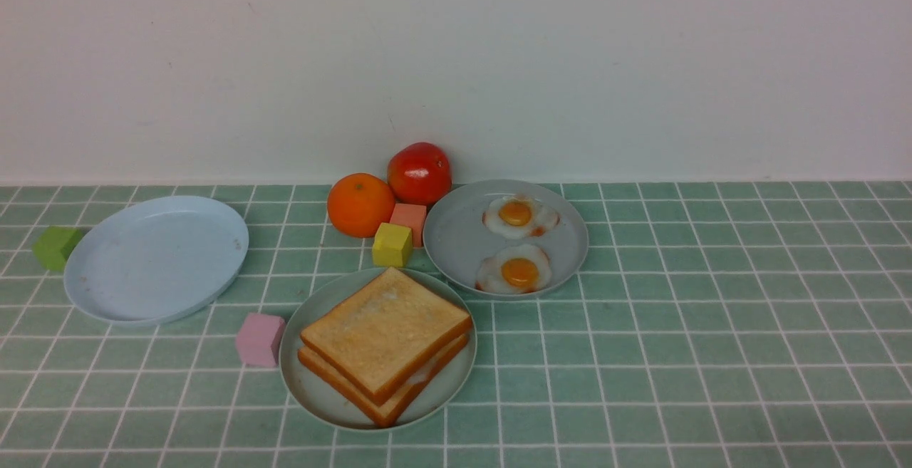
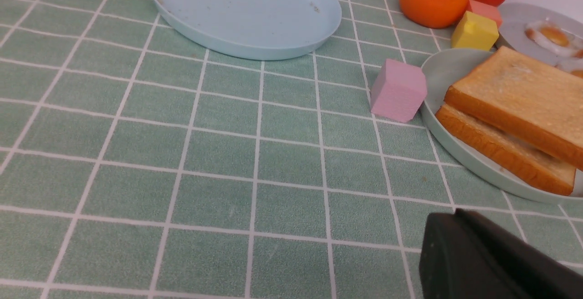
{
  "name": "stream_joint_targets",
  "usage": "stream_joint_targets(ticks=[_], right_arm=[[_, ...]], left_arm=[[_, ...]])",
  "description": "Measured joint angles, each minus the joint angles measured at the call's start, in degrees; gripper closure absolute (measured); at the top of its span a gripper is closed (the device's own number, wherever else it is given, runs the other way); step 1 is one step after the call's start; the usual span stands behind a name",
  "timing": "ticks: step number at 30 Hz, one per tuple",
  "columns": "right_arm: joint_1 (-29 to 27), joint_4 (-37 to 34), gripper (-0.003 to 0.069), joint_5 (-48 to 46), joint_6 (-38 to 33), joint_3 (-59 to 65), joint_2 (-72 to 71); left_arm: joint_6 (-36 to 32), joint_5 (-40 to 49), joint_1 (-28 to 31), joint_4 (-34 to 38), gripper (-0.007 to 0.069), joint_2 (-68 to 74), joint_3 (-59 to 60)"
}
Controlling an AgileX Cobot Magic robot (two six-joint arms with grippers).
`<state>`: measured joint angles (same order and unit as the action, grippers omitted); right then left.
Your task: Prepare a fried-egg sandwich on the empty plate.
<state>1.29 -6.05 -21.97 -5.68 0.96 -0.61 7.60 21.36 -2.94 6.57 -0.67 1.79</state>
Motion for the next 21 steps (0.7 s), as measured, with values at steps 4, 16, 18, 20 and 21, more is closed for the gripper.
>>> stream_joint_targets(ticks=[4, 16, 18, 20, 21], right_arm=[[0.0, 0.0, 0.0628, 0.0, 0.0, 0.0, 0.0], [0.0, 0.0, 0.0615, 0.0, 0.0, 0.0, 0.0], [0.0, 0.0, 0.0615, 0.0, 0.0, 0.0, 0.0], [0.0, 0.0, 0.0611, 0.0, 0.0, 0.0, 0.0], [0.0, 0.0, 0.061, 0.0, 0.0, 0.0, 0.0]], left_arm=[[0.0, 0.0, 0.0, 0.0, 0.0621, 0.0, 0.0], [0.0, 0.0, 0.0, -0.04, 0.0611, 0.0, 0.0], [0.0, 0.0, 0.0, -0.04, 0.0609, 0.0, 0.0], [0.0, 0.0, 0.0, -0.04, 0.0606, 0.0, 0.0], [0.0, 0.0, 0.0, -0.04, 0.0605, 0.0, 0.0]])
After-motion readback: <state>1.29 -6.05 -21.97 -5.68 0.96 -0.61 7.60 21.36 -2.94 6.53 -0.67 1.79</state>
